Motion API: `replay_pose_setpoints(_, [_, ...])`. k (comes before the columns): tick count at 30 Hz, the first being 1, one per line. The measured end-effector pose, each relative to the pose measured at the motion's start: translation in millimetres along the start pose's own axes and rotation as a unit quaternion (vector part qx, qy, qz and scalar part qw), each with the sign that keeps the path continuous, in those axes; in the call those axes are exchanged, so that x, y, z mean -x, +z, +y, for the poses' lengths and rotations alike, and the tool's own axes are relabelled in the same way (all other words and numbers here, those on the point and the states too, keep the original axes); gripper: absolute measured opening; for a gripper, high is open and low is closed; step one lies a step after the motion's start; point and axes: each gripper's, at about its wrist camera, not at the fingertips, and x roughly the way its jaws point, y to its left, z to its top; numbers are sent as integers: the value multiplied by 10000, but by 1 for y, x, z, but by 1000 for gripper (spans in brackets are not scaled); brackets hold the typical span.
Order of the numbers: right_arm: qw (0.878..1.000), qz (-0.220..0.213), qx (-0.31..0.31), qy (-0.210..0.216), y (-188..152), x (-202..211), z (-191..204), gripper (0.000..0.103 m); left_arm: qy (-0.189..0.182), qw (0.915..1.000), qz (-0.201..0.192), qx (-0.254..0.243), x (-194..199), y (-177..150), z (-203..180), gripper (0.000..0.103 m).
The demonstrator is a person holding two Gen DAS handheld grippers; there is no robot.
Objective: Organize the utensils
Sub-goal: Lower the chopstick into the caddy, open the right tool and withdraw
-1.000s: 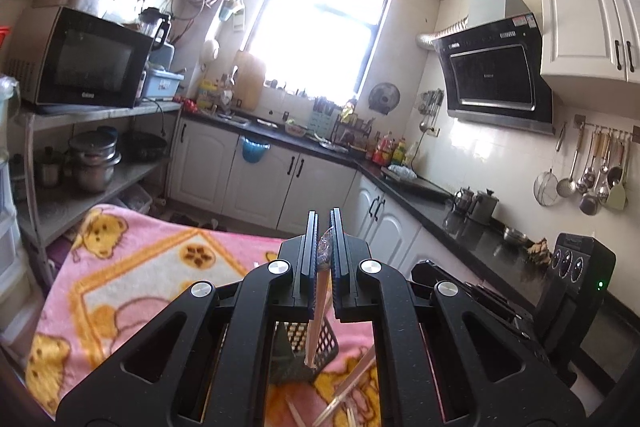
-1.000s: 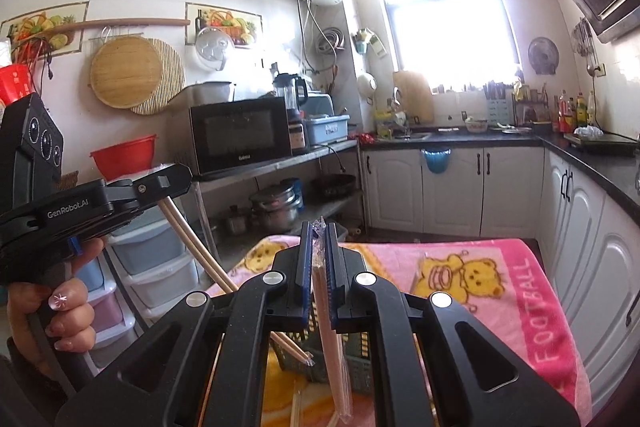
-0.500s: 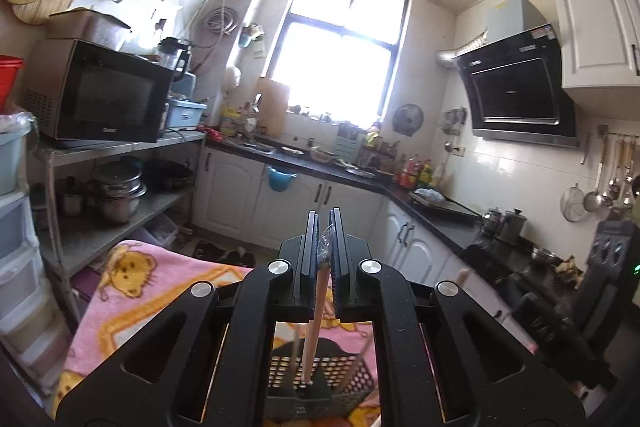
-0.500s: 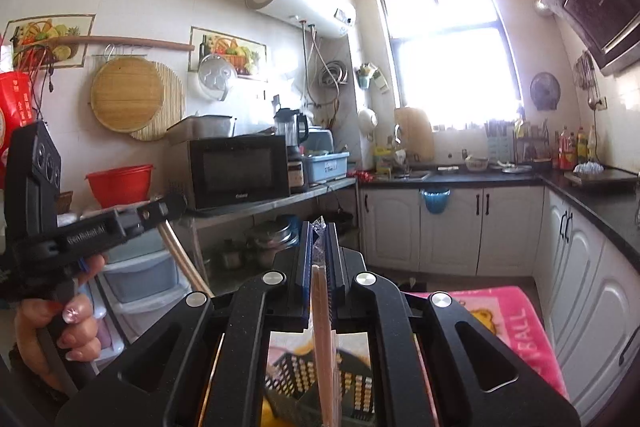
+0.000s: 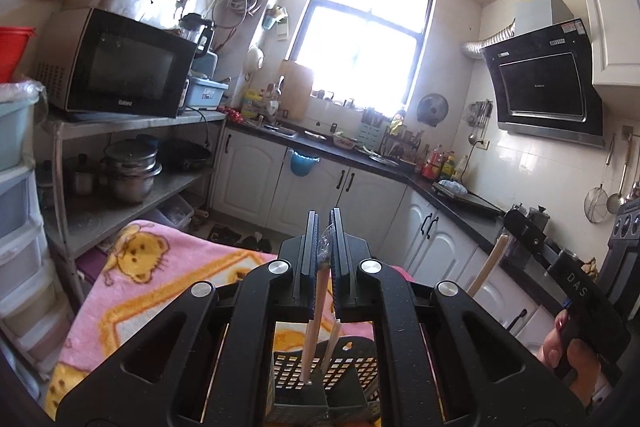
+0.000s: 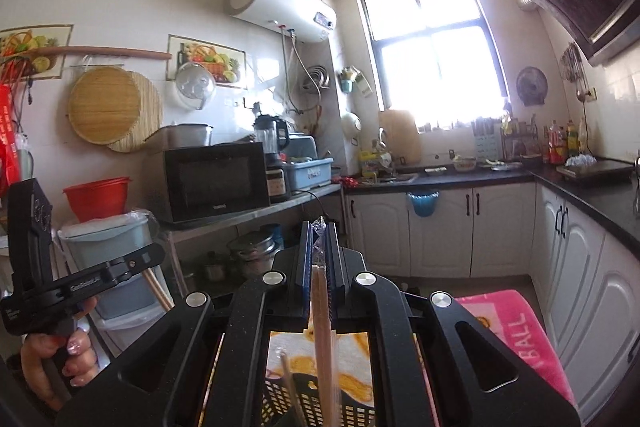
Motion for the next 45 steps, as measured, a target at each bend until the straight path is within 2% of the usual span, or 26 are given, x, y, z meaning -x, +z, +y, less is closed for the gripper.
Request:
replay_pose_setpoints(8, [9996, 138, -226, -67, -25, -18, -10, 6, 37, 9998, 201, 78, -21, -23, 4, 3])
replay_pose_setpoints(18, [9988, 366, -320, -13, -55, -31, -1, 7, 6, 9986, 502, 156, -37, -49, 8, 3])
replay_pose_setpoints(39, [9929, 960, -685, -153, -90, -40, -20, 8, 56, 9942, 1064, 160, -52, -85, 9, 3])
replay_pose_setpoints(42, [9922, 1052, -655, -159, -92, -37, -22, 20, 67, 9935, 1123, 192, -51, -87, 9, 9])
replay_pose_setpoints(45, [9913, 1121, -658, -197, -94, -31, -26, 23, 90, 9926, 1190, 239, -50, -89, 10, 18])
